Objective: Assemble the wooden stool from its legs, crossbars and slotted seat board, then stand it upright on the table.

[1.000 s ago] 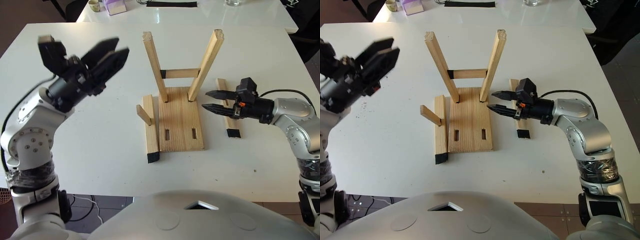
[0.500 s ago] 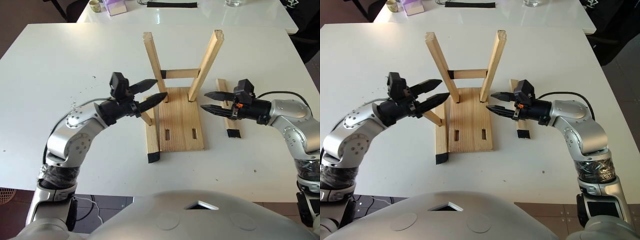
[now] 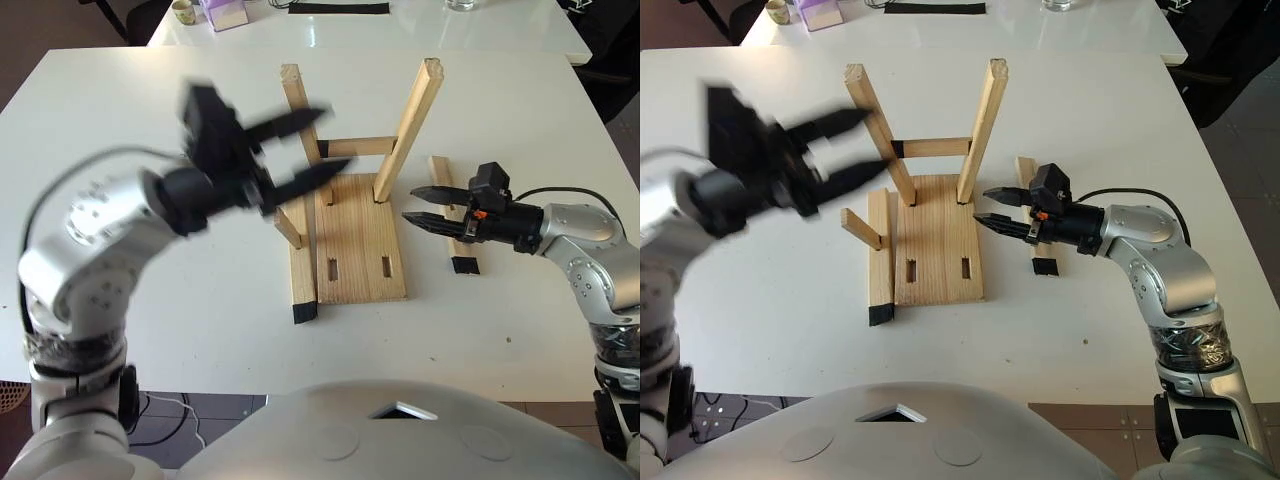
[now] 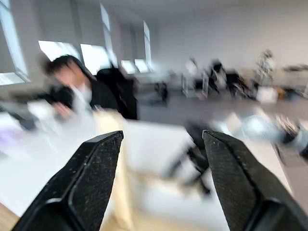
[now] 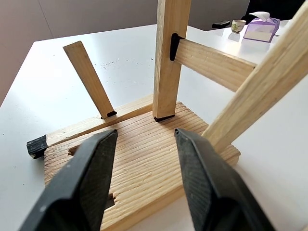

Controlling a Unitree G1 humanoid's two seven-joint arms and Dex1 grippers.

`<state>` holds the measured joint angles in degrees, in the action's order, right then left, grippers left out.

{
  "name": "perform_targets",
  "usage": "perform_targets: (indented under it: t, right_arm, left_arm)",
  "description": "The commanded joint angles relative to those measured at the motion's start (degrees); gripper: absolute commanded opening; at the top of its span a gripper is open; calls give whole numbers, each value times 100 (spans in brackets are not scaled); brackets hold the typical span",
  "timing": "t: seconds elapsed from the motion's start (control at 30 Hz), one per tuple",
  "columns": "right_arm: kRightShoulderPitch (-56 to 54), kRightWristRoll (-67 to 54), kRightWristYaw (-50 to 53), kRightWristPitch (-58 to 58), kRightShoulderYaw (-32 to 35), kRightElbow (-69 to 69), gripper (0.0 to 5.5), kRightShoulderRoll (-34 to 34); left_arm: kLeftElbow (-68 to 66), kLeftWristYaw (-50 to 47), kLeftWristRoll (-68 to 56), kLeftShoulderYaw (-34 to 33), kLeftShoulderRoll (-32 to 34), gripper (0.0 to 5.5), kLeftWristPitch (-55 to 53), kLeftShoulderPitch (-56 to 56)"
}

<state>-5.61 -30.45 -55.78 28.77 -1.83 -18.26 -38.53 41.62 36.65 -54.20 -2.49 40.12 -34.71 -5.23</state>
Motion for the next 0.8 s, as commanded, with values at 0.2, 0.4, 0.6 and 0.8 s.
perform_targets:
  t: [0.2, 0.4, 0.6, 0.8]
  right_arm:
    - [346, -48, 88, 34, 119, -255, 218, -31]
    - [436, -19, 238, 21, 66, -330, 218, 48]
    - [580, -2, 362, -32, 46, -378, 218, 117]
    - [694, 6, 433, -59, 70, -419, 218, 146]
  left_arm:
    - [-620, 176, 2638, 1484, 104, 307, 1108, 2217]
    - [-1409, 502, 3379, 1448, 414, 307, 1434, 2104]
    - [-2272, 1251, 4098, 1348, 1337, 307, 1810, 2159]
    - [-2872, 1489, 4102, 926, 1658, 307, 2046, 1915]
